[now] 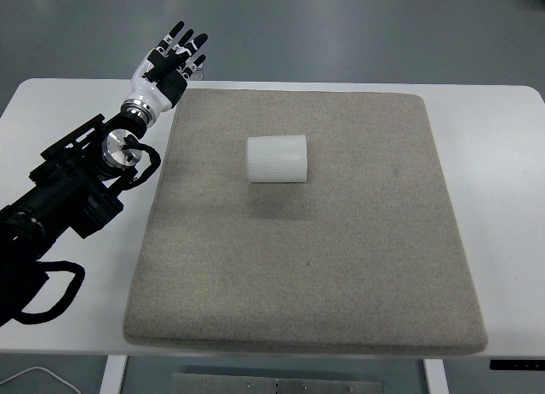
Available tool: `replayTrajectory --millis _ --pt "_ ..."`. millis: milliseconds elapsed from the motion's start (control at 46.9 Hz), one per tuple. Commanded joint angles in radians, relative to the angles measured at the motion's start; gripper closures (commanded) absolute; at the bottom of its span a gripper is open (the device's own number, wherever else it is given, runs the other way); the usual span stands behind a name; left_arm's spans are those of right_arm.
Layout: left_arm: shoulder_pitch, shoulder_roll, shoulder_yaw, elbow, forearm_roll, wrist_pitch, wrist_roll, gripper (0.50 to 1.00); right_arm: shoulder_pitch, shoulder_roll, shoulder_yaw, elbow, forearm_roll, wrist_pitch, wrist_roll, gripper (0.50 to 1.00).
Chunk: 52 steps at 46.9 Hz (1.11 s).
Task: Flip white cup upright
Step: 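Raise the left hand and swing it toward the white mug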
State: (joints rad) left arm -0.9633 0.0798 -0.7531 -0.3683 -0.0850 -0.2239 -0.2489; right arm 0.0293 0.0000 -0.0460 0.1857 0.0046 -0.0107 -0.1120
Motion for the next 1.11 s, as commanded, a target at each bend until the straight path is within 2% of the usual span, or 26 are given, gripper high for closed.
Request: replayTrajectory --millis 0,704,853,1088 --pt "0.0 0.0 0.0 0.0 0.001 0.0 0.0 0.504 0.0 0.0 0.0 0.0 0.0 0.0 0.0 0.57" --pt "-0.026 0.041 0.006 -0.023 0.01 -0.021 0.002 0.504 0.0 0.0 0.0 0.0 0.0 0.0 0.0 0.57" --pt "-0.031 0.044 0.018 -0.027 0.039 -0.08 0.0 0.504 0.0 0.0 0.0 0.0 0.0 0.0 0.0 0.57" --pt "-0.055 0.093 0.021 -0.147 0.197 -0.075 0.004 0.508 0.0 0.0 0.0 0.0 0.0 0.0 0.0 0.57"
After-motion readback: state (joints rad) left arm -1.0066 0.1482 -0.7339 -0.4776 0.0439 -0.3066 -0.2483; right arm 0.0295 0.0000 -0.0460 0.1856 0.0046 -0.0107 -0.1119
